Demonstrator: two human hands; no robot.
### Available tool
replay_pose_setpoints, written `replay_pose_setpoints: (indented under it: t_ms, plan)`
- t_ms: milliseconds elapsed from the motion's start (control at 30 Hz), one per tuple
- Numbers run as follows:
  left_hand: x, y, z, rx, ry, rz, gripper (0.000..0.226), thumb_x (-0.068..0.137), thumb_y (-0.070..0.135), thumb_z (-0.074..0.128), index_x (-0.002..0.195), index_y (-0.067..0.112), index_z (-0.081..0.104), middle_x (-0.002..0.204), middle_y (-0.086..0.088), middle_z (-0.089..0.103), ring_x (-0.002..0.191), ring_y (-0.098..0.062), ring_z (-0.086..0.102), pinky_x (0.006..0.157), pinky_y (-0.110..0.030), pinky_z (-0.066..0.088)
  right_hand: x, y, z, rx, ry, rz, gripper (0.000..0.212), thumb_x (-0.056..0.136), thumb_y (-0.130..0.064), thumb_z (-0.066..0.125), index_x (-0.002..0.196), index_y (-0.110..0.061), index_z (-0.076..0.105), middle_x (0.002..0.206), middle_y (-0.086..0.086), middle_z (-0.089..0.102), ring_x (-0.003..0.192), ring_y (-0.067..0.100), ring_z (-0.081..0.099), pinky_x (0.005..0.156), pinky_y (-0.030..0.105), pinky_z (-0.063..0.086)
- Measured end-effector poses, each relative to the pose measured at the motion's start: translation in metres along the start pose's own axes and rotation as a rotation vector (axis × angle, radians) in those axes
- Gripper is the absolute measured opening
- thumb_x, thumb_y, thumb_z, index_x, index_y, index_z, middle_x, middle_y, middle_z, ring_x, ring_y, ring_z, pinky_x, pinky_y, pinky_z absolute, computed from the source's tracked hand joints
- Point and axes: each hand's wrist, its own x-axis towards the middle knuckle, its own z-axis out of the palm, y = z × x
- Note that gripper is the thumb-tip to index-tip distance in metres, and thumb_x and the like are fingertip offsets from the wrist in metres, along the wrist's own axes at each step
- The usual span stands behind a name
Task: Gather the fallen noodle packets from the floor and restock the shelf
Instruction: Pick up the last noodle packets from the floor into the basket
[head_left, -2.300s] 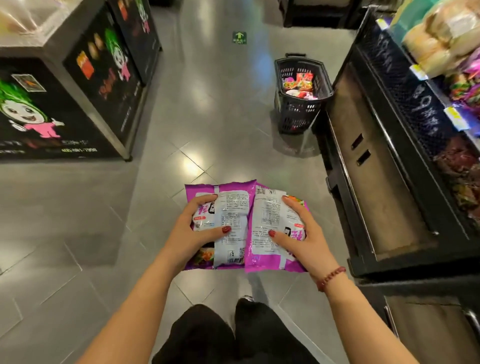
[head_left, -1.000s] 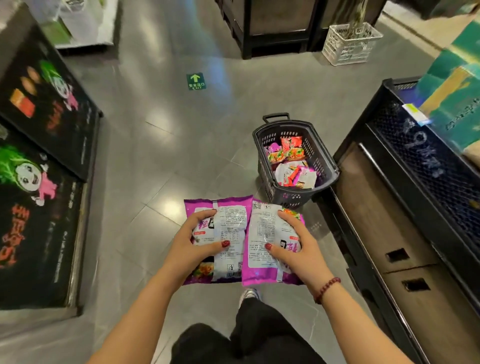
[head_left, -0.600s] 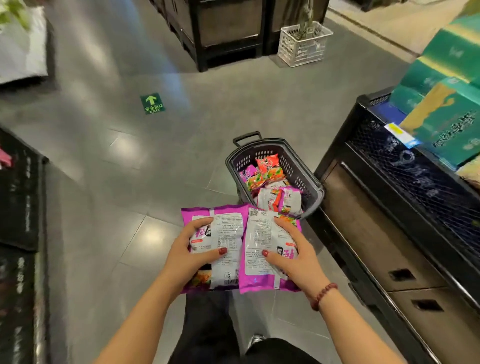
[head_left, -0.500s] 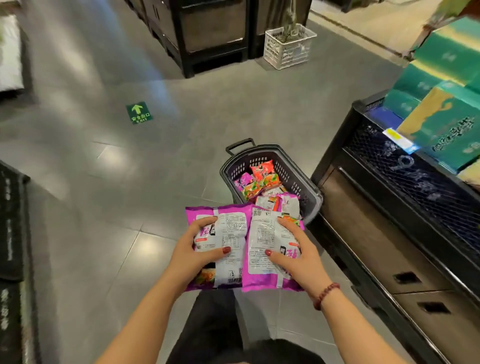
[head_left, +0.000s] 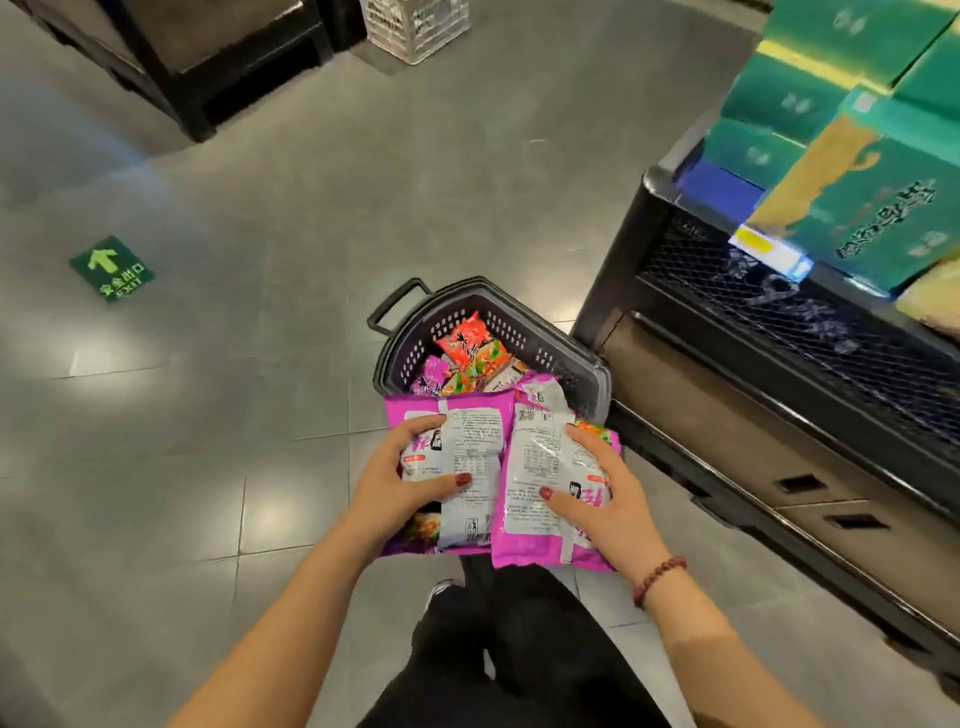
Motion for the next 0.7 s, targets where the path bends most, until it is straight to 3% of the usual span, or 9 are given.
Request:
replay_pose_setpoints:
  t_ms: [100,233,333,533,700]
  plan:
    - [0.036,0.010,0.009,0.029,0.006,-0.029,0.061,0.069,0.005,0.085,0.117,0.034,0.059,0.107,0.008,0.068,0.096,-0.016,0.069,0.083,-0.046,0.059,0.037,0.004,-0.009,0.009,0.002,0.041,0.065,0.074,0.003,0.077,0.126,-0.029,0.055,0.132,-0.009,0.053,0.112,0.009,0.060,0.081,0.030,0.057]
    - [0.090,0.023,0.019,0.091,-0.027,-0.041,0.061,0.069,0.004,0.086,0.117,0.031,0.060,0.110,0.006,0.068,0.097,-0.016,0.069,0.084,-0.045,0.058,0.088,0.011,-0.017,0.020,0.023,0.086,0.065,0.073,0.003,0.078,0.125,-0.028,0.056,0.131,-0.004,0.055,0.108,0.003,0.061,0.078,0.025,0.057]
    - [0.137,0.028,0.027,0.146,-0.060,-0.040,0.060,0.070,0.003,0.085,0.118,0.029,0.059,0.110,0.012,0.066,0.097,-0.006,0.067,0.081,-0.032,0.059,0.126,0.019,-0.026,-0.012,0.061,0.107,0.066,0.071,-0.004,0.082,0.122,-0.037,0.057,0.132,-0.005,0.055,0.116,0.010,0.057,0.089,0.035,0.055]
    - [0.236,0.016,0.040,0.286,-0.210,-0.028,0.059,0.072,0.008,0.085,0.122,0.024,0.058,0.119,0.020,0.058,0.104,0.011,0.057,0.084,-0.009,0.047,0.193,0.046,-0.032,-0.075,0.175,0.176,0.066,0.072,-0.001,0.080,0.123,-0.034,0.055,0.127,-0.005,0.054,0.106,-0.008,0.054,0.080,0.007,0.048]
    - [0.338,-0.031,0.054,0.416,-0.372,-0.009,0.059,0.072,0.013,0.086,0.122,0.027,0.057,0.126,0.023,0.052,0.115,0.013,0.045,0.086,0.003,0.032,0.248,0.113,-0.026,-0.124,0.360,0.281,0.071,0.071,-0.012,0.083,0.116,-0.059,0.053,0.137,-0.003,0.049,0.117,0.008,0.054,0.096,0.030,0.050]
